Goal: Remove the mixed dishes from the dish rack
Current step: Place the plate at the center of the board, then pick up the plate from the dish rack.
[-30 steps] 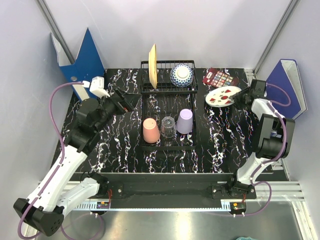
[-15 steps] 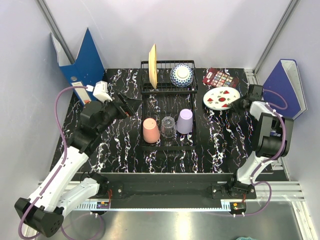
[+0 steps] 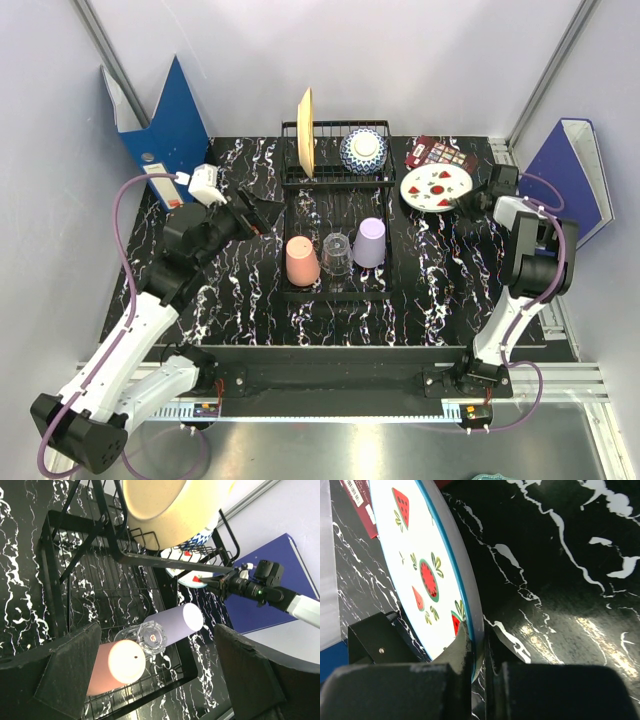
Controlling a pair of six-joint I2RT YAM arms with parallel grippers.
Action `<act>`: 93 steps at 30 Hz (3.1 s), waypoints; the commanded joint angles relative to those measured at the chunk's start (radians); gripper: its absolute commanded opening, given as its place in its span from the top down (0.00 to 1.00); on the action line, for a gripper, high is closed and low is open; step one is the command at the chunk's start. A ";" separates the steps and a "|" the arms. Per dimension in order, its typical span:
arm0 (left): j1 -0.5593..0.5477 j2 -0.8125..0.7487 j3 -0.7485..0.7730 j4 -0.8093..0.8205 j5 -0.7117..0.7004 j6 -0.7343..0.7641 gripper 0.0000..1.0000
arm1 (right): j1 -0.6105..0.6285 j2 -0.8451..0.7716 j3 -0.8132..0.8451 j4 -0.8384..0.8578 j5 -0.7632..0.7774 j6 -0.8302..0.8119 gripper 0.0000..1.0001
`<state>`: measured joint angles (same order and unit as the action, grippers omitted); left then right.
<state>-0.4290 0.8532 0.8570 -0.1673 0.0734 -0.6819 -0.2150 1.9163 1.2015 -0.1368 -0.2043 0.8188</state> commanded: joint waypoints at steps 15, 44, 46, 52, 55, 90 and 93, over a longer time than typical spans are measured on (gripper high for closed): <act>-0.004 0.020 0.008 0.031 0.040 0.004 0.01 | 0.026 -0.042 -0.025 -0.218 0.197 -0.056 0.59; -0.056 0.214 0.434 -0.072 -0.196 0.304 0.01 | 0.514 -0.677 -0.042 -0.279 0.532 -0.220 0.59; -0.096 0.302 0.519 -0.099 -0.236 0.375 0.01 | 0.591 -0.686 0.007 -0.305 0.586 -0.260 0.59; -0.243 0.541 0.818 -0.178 -0.480 0.590 0.01 | 0.672 -0.741 0.010 -0.313 0.615 -0.313 0.59; -0.281 0.673 0.944 -0.228 -0.586 0.659 0.06 | 0.680 -0.766 -0.013 -0.314 0.605 -0.331 0.59; -0.290 0.888 0.967 -0.259 -0.721 0.591 0.59 | 0.681 -0.835 -0.134 -0.227 0.556 -0.349 0.59; -0.290 0.874 0.953 -0.247 -0.728 0.590 0.83 | 0.681 -0.835 -0.135 -0.228 0.560 -0.351 0.59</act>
<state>-0.7170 1.7538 1.8271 -0.4522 -0.6643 -0.1051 0.4576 1.0931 1.0653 -0.4084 0.3485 0.4706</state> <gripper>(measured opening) 0.313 0.409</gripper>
